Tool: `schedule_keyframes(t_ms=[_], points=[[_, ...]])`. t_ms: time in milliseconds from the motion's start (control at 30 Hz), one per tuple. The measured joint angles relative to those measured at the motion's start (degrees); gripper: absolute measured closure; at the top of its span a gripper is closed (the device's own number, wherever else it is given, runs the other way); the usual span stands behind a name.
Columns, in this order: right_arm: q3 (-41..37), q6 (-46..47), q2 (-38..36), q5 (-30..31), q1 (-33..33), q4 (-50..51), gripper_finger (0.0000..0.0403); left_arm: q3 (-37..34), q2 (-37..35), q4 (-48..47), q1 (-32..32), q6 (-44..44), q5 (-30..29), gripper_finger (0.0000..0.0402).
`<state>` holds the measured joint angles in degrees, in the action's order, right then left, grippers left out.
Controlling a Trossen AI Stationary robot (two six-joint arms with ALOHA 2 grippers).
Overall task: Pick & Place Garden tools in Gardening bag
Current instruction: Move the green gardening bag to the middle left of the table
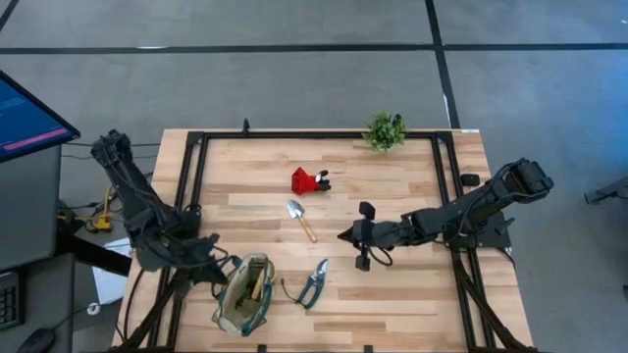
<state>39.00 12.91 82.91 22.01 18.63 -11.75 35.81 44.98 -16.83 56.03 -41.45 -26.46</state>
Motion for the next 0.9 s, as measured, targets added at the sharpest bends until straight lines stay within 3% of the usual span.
schedule_keyframes(t_ms=[133,400,567,900], points=[[0.0,-0.5,0.0,0.1,-0.1,0.9,0.0403,0.0,1.1,7.5,0.9,0.7,-0.2,0.04],[0.0,-3.0,0.0,-2.1,-1.4,-3.3,0.0403,0.0,6.1,8.4,-1.4,0.2,-0.4,0.04],[0.0,-5.0,0.0,-8.5,-1.4,-11.1,0.0403,0.0,10.1,8.4,-1.4,-1.1,5.0,0.04],[0.0,-6.0,0.0,-9.1,0.1,-14.5,0.0403,0.0,14.5,11.1,-1.3,-11.4,14.6,0.04]])
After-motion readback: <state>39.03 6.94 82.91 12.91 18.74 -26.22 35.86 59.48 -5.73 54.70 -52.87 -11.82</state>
